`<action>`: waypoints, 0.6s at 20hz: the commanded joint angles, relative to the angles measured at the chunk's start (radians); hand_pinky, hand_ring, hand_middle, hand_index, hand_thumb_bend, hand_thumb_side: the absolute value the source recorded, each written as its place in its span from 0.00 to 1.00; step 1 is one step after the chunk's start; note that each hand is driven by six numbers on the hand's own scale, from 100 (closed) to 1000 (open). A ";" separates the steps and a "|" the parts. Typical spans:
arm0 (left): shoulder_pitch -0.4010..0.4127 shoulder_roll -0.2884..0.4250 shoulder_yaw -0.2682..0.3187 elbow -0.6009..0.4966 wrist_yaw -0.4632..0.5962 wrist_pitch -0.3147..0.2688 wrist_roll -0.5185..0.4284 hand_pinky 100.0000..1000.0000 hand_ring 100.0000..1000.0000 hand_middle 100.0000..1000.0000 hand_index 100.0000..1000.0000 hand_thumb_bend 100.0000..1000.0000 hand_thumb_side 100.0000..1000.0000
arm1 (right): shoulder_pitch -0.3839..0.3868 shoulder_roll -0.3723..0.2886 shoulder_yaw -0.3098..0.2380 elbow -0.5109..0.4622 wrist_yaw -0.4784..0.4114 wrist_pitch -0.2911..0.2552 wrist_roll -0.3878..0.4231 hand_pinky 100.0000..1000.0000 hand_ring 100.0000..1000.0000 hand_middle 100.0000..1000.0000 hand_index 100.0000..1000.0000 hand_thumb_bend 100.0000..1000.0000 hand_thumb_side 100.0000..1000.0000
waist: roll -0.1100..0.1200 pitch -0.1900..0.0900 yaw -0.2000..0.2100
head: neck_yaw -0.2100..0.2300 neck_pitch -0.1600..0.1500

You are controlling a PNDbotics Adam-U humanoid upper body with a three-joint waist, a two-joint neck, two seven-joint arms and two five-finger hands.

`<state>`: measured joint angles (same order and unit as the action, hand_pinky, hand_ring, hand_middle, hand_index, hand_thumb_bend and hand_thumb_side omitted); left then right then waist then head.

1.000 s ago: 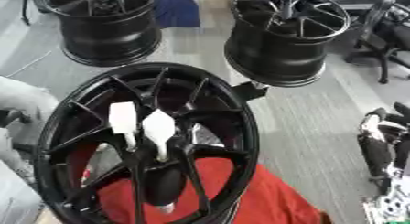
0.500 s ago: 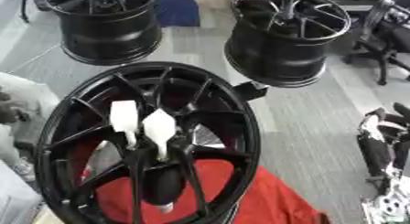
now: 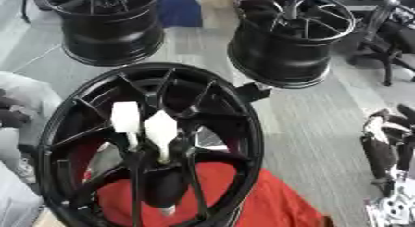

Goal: Pull the pin out of the wheel hub.

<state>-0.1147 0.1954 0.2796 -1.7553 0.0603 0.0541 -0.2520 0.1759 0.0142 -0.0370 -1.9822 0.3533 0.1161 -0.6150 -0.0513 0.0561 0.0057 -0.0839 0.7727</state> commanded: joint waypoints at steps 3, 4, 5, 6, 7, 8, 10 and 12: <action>-0.006 0.002 -0.009 -0.028 -0.014 0.002 0.005 0.54 0.52 0.58 0.74 0.00 0.78 | -0.008 -0.002 -0.002 -0.018 -0.004 -0.003 0.000 0.60 0.55 0.60 0.80 0.00 0.36 | 0.002 -0.004 0.000 | 0.000 -0.003; -0.006 0.001 -0.010 -0.028 -0.015 0.003 0.004 0.54 0.52 0.58 0.74 0.00 0.78 | -0.007 -0.001 -0.002 -0.018 -0.004 -0.002 0.000 0.60 0.55 0.60 0.80 0.00 0.36 | 0.002 -0.004 0.000 | 0.000 -0.003; -0.006 0.001 -0.011 -0.028 -0.016 0.003 0.004 0.54 0.52 0.58 0.74 0.00 0.77 | -0.008 -0.002 -0.002 -0.018 -0.004 -0.002 0.000 0.60 0.55 0.60 0.80 0.00 0.37 | 0.002 -0.004 0.000 | 0.000 -0.003; -0.006 0.000 -0.012 -0.028 -0.017 0.003 0.003 0.54 0.52 0.58 0.74 0.00 0.77 | -0.008 -0.003 -0.001 -0.018 -0.004 -0.003 0.001 0.60 0.55 0.60 0.80 0.00 0.37 | 0.002 -0.004 0.001 | 0.001 -0.003; -0.006 -0.001 -0.012 -0.029 -0.018 0.003 0.002 0.54 0.52 0.58 0.74 0.00 0.78 | -0.008 -0.002 -0.002 -0.018 -0.004 -0.003 0.001 0.60 0.55 0.60 0.80 0.00 0.36 | 0.002 -0.004 0.001 | 0.000 -0.003; -0.005 -0.001 -0.012 -0.029 -0.018 0.003 0.003 0.54 0.52 0.58 0.74 0.00 0.77 | -0.008 -0.002 -0.002 -0.018 -0.004 -0.003 0.001 0.60 0.55 0.60 0.80 0.00 0.36 | 0.002 -0.004 0.002 | -0.001 -0.003; -0.007 0.000 -0.012 -0.031 -0.017 0.002 0.003 0.54 0.52 0.58 0.74 0.00 0.77 | -0.009 -0.002 -0.001 -0.018 -0.004 -0.003 0.001 0.60 0.55 0.60 0.80 0.00 0.37 | 0.002 -0.003 0.002 | 0.000 -0.003; -0.007 -0.002 -0.013 -0.031 -0.016 0.004 0.002 0.54 0.52 0.58 0.74 0.00 0.77 | -0.009 -0.002 -0.001 -0.018 -0.004 -0.003 0.002 0.60 0.55 0.60 0.80 0.00 0.36 | 0.002 -0.003 0.003 | 0.000 -0.003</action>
